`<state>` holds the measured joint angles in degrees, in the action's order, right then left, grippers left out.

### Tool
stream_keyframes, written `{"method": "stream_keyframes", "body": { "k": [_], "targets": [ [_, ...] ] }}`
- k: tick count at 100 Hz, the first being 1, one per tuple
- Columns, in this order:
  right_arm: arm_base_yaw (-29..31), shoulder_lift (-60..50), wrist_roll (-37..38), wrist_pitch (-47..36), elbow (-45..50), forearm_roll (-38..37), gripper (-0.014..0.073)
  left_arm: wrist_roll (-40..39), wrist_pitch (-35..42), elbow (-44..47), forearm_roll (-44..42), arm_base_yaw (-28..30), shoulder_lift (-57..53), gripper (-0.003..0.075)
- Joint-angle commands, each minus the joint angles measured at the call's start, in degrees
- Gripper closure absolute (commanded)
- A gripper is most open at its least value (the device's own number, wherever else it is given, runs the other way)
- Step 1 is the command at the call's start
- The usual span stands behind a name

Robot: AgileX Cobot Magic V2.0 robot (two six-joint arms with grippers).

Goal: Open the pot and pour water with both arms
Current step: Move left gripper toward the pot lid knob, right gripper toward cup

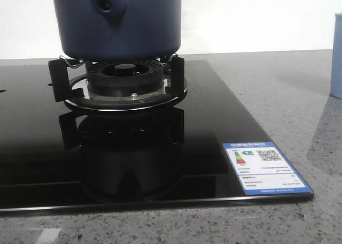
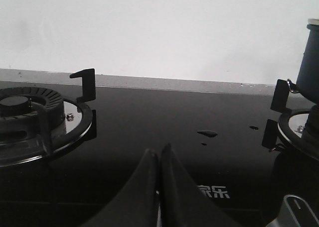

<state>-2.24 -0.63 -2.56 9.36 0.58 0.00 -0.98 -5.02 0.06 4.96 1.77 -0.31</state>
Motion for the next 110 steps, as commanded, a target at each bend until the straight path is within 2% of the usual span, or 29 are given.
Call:
{"method": "stream_keyframes", "body": {
  "k": [1, 97, 110],
  "targets": [
    [0.0, -1.0, -0.4, -4.2, 1.5, 0.0, 0.0643, -0.5, 4.4, 0.5, 0.0, -0.1, -1.6, 0.0741],
    [0.0, -1.0, -0.4, -4.3, 1.5, -0.7, 0.0643, -0.5, 4.4, 0.5, 0.0, -0.1, -1.6, 0.0741],
    [0.0, -1.0, -0.4, -5.2, 1.5, 1.3, 0.0643, -0.5, 4.4, 0.5, 0.0, -0.1, -1.6, 0.0741]
  ]
}}
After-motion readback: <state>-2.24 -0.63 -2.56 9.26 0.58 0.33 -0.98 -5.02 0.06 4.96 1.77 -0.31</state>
